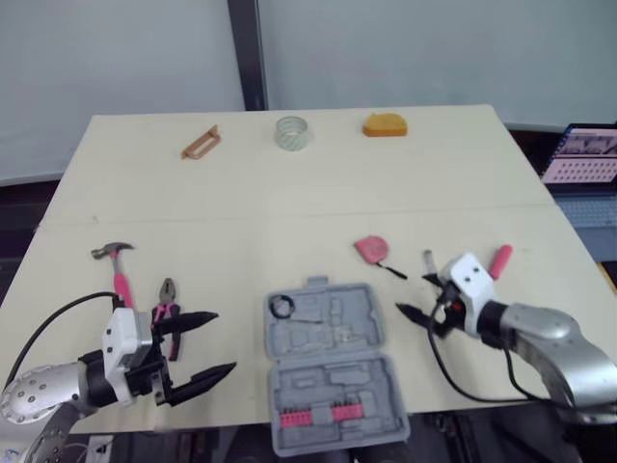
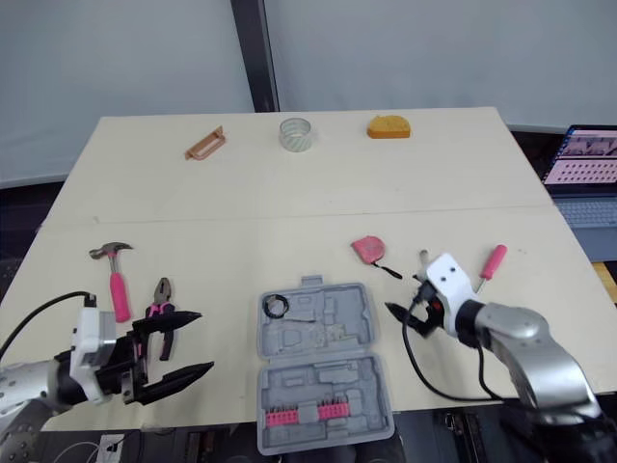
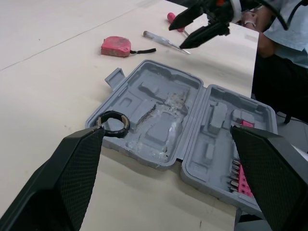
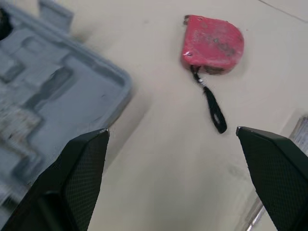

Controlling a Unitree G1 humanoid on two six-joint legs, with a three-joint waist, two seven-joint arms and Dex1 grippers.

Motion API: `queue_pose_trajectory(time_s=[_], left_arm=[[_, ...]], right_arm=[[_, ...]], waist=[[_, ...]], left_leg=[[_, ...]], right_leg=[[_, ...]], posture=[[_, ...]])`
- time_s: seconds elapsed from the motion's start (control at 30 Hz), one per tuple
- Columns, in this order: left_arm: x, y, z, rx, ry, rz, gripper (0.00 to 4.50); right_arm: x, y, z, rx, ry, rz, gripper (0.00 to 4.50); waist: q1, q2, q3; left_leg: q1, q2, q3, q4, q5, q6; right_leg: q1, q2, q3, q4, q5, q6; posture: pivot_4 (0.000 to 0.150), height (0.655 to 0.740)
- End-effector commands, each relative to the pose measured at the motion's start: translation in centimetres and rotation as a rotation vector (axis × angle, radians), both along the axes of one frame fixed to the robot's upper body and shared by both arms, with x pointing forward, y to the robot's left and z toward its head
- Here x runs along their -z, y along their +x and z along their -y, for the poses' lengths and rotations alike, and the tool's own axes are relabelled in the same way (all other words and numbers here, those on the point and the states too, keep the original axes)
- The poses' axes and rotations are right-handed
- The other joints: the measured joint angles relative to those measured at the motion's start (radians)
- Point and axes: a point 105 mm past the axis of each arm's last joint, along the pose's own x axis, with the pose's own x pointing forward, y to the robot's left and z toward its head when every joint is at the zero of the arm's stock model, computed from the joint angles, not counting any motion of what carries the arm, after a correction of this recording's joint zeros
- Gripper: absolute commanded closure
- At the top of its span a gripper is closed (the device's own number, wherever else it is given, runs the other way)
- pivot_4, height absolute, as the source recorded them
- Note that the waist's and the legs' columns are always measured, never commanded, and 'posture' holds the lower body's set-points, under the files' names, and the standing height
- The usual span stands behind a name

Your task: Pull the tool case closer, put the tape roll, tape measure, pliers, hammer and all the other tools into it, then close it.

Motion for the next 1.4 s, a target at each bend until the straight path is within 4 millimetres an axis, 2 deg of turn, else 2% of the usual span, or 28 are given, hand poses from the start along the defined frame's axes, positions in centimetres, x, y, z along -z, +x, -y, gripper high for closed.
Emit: queue_pose_trajectory(time_s=[0.03,0.23,0.57,1.37,1.4], left_arm=[[0.0,-0.3,0.3,-0.003,0.016,0.017,0.01],[0.2,-0.7,0.3,-0.029,0.027,0.019,0.01],[0.3,-1.2,0.3,-0.061,0.035,0.02,0.01],[0.5,-1.5,-0.3,-0.088,0.054,0.015,0.01],[0.5,-1.5,-0.3,-0.09,0.054,0.015,0.0]], right_arm=[[0.2,1.7,0.5,0.065,-0.018,-0.001,0.0],[1.2,4.1,-0.6,0.079,-0.015,-0.026,0.0],[2.0,6.5,-2.0,0.101,0.014,-0.025,0.0],[2.6,7.4,-4.4,0.036,0.02,-0.02,0.0],[2.7,7.4,-4.3,0.036,0.017,-0.02,0.42]], waist=[[0.001,0.0,0.0],[-0.003,0.0,0.0],[-0.011,0.0,0.0],[-0.027,0.001,0.0],[-0.027,0.0,0.0]], left_leg=[[0.0,0.0,0.0,0.0,0.0,0.0],[0.0,0.0,0.0,0.0,0.0,0.0],[0.0,0.0,0.001,0.0,0.0,0.0],[0.0,0.001,0.001,-0.001,0.0,0.0],[0.0,0.001,0.001,-0.001,0.0,0.0]], right_leg=[[0.0,0.0,0.0,0.0,0.0,0.0],[-0.001,0.0,0.0,0.0,0.0,0.0],[-0.001,0.0,0.0,0.001,0.0,0.0],[-0.002,0.0,0.0,0.001,0.0,0.0],[-0.002,0.0,0.0,0.001,0.0,0.0]], posture=[[0.15,0.74],[0.15,0.74],[0.15,0.74],[0.15,0.74],[0.15,0.74]])
